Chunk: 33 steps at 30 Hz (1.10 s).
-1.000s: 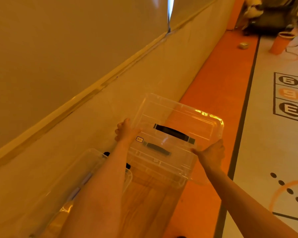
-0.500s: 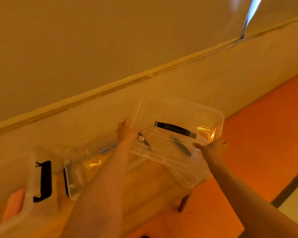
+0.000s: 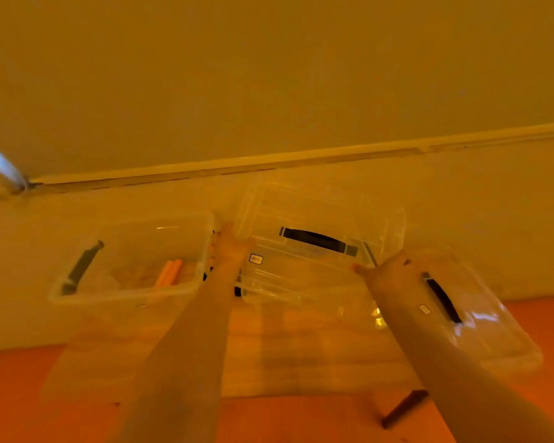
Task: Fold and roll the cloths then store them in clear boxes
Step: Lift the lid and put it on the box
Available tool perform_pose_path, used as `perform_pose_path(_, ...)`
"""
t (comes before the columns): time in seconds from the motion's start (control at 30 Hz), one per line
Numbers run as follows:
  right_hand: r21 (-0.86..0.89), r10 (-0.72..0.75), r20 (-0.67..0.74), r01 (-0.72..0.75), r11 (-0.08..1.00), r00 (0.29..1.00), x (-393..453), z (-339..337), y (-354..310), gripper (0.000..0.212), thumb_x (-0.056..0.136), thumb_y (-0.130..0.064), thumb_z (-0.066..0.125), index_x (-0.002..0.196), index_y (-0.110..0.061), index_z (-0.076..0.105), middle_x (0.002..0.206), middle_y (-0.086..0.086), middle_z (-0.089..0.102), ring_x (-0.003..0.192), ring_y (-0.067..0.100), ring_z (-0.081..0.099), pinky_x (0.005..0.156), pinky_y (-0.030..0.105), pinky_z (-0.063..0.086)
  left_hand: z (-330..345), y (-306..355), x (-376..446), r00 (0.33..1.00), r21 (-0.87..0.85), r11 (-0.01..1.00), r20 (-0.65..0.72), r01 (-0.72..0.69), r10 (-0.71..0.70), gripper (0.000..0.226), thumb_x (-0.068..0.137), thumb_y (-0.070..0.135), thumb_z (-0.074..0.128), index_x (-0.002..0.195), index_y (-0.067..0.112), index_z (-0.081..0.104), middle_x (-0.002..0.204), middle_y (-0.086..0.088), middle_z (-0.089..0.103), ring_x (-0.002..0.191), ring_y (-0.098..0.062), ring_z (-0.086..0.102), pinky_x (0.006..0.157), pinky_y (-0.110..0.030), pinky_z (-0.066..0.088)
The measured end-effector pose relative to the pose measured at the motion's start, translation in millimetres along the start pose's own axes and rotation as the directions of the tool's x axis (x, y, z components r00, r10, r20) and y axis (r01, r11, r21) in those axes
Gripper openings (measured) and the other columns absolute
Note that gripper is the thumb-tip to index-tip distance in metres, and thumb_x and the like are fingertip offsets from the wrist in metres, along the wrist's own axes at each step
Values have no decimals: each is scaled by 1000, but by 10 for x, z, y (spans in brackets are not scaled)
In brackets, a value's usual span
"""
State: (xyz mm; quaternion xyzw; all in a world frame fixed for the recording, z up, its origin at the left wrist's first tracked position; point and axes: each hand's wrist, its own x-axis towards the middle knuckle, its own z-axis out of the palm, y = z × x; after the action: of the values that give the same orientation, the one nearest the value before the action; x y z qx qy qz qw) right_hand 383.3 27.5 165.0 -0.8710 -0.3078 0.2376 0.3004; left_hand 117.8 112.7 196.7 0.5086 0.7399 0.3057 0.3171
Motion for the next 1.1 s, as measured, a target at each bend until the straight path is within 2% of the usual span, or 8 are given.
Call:
perform_pose_path(0.1, 70, -30, 27, 28, 997, 999, -297, 342, -338, 122, 55, -46, 85, 145, -12, 11, 145, 22, 30, 129, 43, 36, 100, 60, 38, -431, -301, 130, 997, -35, 999, -67, 21, -24, 75, 76, 27, 74, 140, 22, 37, 138, -13, 36, 127, -36, 38, 102, -52, 41)
perform_pose_path(0.2, 69, -65, 11, 64, 996, 998, -620, 687, -630, 132, 43, -61, 82, 143, -14, 11, 144, 22, 31, 131, 44, 34, 102, 61, 35, -856, -585, 287, 994, -30, 999, -105, 33, -36, 77, 77, 29, 74, 143, 23, 34, 142, -14, 35, 130, -38, 36, 102, -54, 40)
perform_pose_path(0.3, 176, -82, 84, 66, 982, 993, -935, 1126, -985, 133, 53, -36, 88, 148, -16, -2, 153, 20, 15, 138, 42, 21, 107, 57, 31, -1366, -892, 487, 991, 2, 998, -123, 58, -58, 80, 77, 29, 74, 144, 23, 30, 148, -15, 28, 134, -39, 30, 106, -56, 34)
perform_pose_path(0.43, 118, -135, 100, 123, 985, 986, -1451, 1559, -1375, 120, 62, -37, 84, 148, -7, 7, 152, 23, 12, 140, 41, 17, 110, 55, 28, -2024, -1362, 725, 986, 49, 996, -150, 80, -72, 85, 75, 35, 75, 145, 27, 27, 151, -14, 26, 137, -39, 26, 107, -58, 30)
perform_pose_path(0.63, 22, -193, 104, 192, 981, 976, -2093, 2162, -1837, 110, 67, -39, 81, 146, -4, 13, 148, 23, 24, 137, 39, 25, 108, 48, 31, -2797, -1983, 953, 976, 82, 987, -181, 136, -119, 85, 75, 35, 76, 145, 24, 28, 147, -16, 29, 134, -41, 29, 105, -56, 35)
perform_pose_path(0.73, -9, -207, 140, 211, 977, 968, -2273, 2454, -2006, 117, 63, -42, 83, 147, -4, 11, 149, 23, 22, 138, 40, 23, 109, 49, 29, -3047, -2248, 1061, 968, 81, 980, -190, 181, -163, 86, 74, 35, 76, 145, 22, 28, 145, -17, 33, 130, -40, 36, 101, -54, 41)
perform_pose_path(0.83, -12, -216, 165, 221, 975, 962, -2381, 2673, -2146, 118, 62, -43, 84, 147, -4, 10, 150, 22, 19, 138, 39, 20, 107, 50, 31, -3190, -2452, 1188, 958, 61, 974, -201, 219, -203, 85, 75, 35, 75, 145, 22, 28, 147, -16, 29, 134, -39, 30, 104, -56, 37)
perform_pose_path(1.1, -117, -235, 180, 258, 959, 955, -2254, 2951, -2474, 113, 59, -42, 85, 143, -6, 19, 145, 21, 27, 135, 38, 27, 105, 50, 36, -3203, -2672, 1514, 940, 12, 952, -167, 305, -299, 88, 73, 31, 78, 145, 22, 28, 147, -17, 28, 134, -41, 29, 104, -58, 35)
